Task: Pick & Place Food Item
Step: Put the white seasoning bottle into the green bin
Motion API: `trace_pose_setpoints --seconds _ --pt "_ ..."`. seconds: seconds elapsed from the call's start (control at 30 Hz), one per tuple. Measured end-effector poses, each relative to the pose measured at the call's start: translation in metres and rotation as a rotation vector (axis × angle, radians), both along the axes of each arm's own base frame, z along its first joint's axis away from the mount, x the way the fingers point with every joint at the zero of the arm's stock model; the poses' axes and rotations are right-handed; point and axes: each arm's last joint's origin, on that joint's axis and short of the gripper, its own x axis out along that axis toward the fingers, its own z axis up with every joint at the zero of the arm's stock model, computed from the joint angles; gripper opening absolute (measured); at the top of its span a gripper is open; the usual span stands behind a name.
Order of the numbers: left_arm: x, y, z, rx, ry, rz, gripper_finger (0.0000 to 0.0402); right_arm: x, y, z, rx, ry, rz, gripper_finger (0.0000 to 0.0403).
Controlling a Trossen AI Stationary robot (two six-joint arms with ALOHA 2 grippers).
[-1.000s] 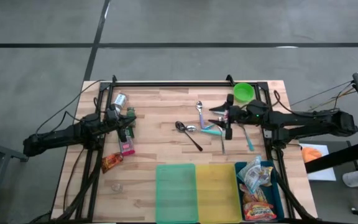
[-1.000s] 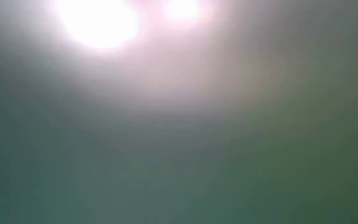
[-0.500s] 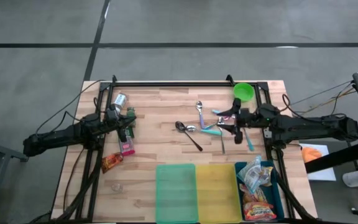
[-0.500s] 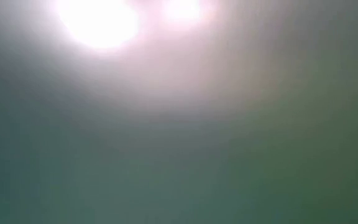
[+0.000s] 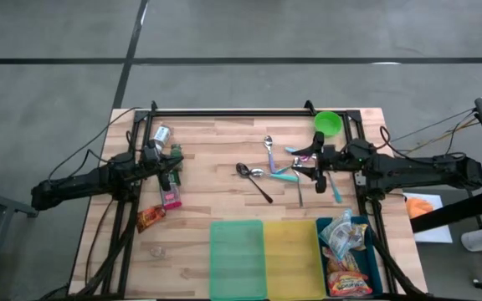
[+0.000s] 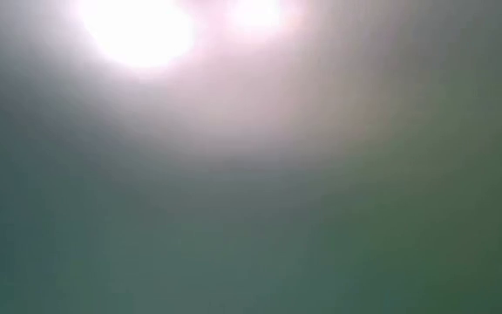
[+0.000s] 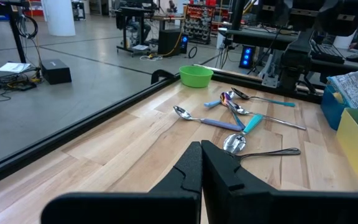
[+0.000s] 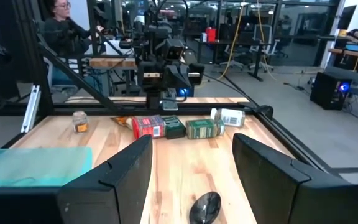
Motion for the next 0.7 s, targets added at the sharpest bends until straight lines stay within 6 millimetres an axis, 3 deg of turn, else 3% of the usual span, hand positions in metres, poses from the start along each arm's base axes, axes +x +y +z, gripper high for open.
trace_pose_setpoints --seconds 0.7 --pt "0.0000 0.0000 0.0000 0.000 0.000 0.000 0.0000 0.0033 -0.0006 -0.0039 0.004 0.025 -0.001 0.0221"
